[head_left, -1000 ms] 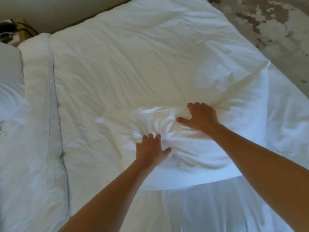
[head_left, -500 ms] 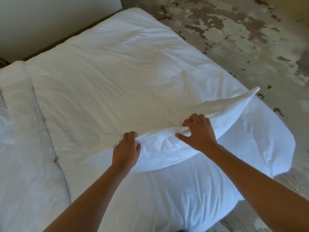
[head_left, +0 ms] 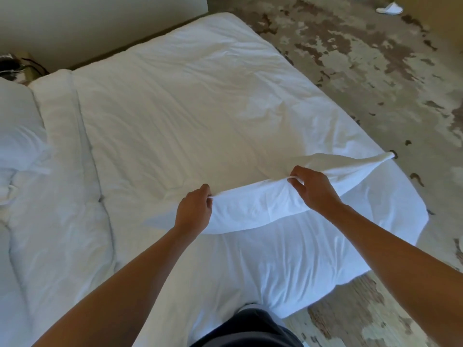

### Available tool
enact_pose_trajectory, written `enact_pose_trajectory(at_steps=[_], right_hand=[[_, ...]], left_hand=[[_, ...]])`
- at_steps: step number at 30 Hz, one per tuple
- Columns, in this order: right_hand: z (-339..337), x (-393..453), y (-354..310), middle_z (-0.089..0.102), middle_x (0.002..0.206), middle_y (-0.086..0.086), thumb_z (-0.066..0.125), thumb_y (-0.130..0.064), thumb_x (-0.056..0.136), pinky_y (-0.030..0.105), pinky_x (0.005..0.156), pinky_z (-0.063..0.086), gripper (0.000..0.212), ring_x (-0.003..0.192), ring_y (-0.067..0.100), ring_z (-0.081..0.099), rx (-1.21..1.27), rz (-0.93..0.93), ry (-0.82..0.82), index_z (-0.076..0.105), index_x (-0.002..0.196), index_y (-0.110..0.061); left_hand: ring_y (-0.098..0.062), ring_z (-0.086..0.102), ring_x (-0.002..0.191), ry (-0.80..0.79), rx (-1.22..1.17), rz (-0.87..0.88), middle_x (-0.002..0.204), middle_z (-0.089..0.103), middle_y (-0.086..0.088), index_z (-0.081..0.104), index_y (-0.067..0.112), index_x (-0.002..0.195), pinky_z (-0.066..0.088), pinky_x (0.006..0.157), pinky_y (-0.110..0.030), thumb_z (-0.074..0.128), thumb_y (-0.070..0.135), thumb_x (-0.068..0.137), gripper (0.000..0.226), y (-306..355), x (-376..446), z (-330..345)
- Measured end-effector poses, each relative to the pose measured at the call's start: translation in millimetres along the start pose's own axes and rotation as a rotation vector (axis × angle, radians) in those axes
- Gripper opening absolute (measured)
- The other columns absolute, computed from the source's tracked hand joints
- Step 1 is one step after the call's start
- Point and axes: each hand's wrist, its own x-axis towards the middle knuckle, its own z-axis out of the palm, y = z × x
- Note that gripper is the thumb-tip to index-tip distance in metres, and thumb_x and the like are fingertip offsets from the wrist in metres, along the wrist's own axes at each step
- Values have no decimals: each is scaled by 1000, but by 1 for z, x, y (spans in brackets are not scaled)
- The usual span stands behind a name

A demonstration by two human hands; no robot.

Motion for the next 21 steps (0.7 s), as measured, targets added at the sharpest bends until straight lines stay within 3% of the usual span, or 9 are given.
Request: enact_pose_trajectory(at_steps=[3,5,12,16,21], right_hand=[[-1,1,-3,51,64,-12,68,-21,101,28,58,43,21,60,9,55,74,7,63,54,85,-18],[-2,3,-9,50,64,-12,68,-18,99,23,57,38,25,62,3,52,140,32,101,51,82,-20],[-32,18,-55,56,68,-2,68,-16,96,24,58,40,25,65,17,53,226,-61,138,51,77,-20],[-55,34,-112,55,68,-2,69,-21,95,20,56,39,26,65,18,52,268,-167,167,51,76,-25],[-66,55,-204,56,66,-4,71,-23,95,22,56,40,26,62,14,51,304,-272,153,53,76,-24]], left_hand=[[-35,65,77,49,-106,-39,77,69,-11,57,9,92,53,67,-43,58,14,98,8,1,-8,-12],[-34,67,77,83,-174,-60,75,69,-10,55,10,89,56,69,-45,59,14,98,10,0,-13,-22],[-26,73,70,170,-253,-90,69,68,-5,50,18,84,58,70,-46,55,20,99,16,-15,-37,-72],[-25,70,68,299,-236,-107,67,71,-1,51,18,84,58,66,-41,56,20,98,15,-34,-62,-125],[-29,69,68,456,-154,-128,70,73,-4,52,17,90,58,69,-45,55,21,101,12,-68,-109,-197]])
